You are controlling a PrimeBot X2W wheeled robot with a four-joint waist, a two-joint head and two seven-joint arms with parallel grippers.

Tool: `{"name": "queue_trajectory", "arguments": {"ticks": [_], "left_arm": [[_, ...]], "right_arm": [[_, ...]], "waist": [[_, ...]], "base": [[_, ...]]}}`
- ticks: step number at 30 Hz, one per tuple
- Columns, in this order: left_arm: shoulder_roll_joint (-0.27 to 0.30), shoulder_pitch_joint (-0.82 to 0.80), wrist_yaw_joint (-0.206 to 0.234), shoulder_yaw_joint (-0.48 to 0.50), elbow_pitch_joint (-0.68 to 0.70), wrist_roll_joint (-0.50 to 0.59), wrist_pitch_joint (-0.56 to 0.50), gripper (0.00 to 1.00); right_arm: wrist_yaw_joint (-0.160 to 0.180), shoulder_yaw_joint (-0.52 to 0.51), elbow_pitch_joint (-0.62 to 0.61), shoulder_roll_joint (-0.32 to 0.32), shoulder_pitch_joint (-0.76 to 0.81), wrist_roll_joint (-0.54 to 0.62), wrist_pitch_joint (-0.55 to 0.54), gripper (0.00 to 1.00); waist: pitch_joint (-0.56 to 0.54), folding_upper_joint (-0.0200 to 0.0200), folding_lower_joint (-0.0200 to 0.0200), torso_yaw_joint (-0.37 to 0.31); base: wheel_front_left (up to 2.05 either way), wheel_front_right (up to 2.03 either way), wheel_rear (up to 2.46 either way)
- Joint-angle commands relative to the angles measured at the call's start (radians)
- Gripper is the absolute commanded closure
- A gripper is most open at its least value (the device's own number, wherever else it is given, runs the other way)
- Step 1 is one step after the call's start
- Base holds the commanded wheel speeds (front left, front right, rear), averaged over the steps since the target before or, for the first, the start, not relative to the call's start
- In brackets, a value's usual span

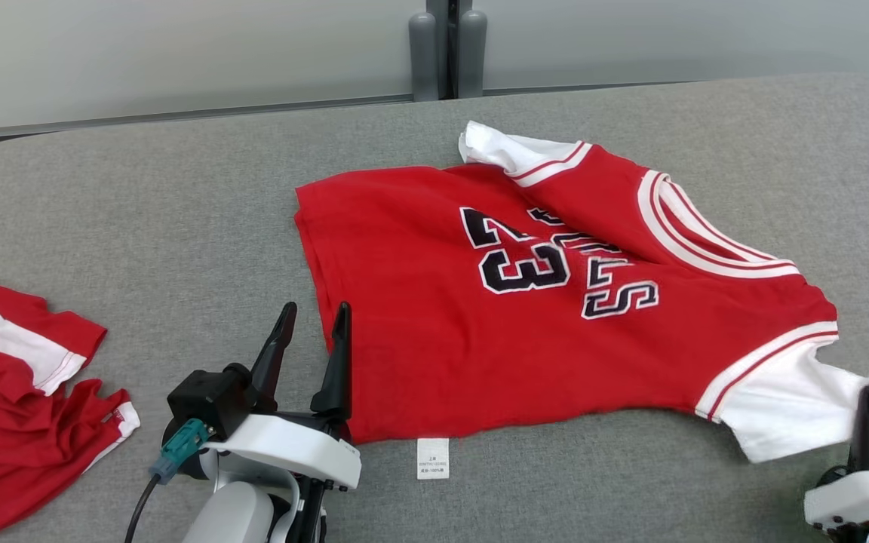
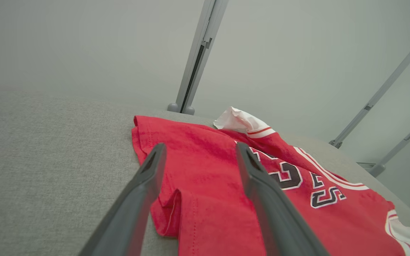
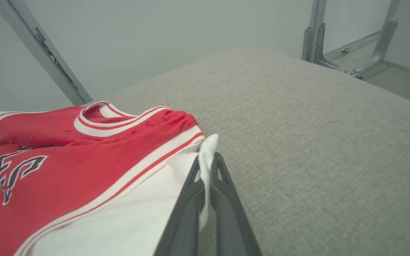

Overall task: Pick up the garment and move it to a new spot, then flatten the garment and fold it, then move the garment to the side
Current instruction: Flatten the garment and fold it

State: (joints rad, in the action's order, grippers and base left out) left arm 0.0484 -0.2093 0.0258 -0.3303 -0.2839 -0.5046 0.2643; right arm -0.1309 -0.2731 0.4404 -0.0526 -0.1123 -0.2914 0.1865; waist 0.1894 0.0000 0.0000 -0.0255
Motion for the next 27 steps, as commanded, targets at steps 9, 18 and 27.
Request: {"name": "queue_trajectory", "arguments": {"ticks": [9,18,27], "left_arm": [[0.004,-0.01,-0.014,-0.004,-0.02,0.002,0.0,0.0],[0.004,0.021,-0.008,-0.025,-0.052,0.0,0.0,0.0],[0.004,0.012,-0.053,-0.152,-0.215,-0.046,-0.023,0.0]], "right_arm": [[0.0,0.06,-0.068,0.001,-0.009,-0.018,0.056,0.0],[0.0,0.139,-0.15,0.0,0.034,0.01,0.078,0.0],[0.0,0.154,-0.141,0.0,0.051,0.022,0.08,0.0]], "waist": [[-0.003,0.0,0.0,-0.011],[-0.054,0.0,0.0,0.057],[-0.078,0.0,0.0,0.101]], "base": [[0.0,0.0,0.0],[0.0,0.0,0.0],[0.0,0.0,0.0]]}}
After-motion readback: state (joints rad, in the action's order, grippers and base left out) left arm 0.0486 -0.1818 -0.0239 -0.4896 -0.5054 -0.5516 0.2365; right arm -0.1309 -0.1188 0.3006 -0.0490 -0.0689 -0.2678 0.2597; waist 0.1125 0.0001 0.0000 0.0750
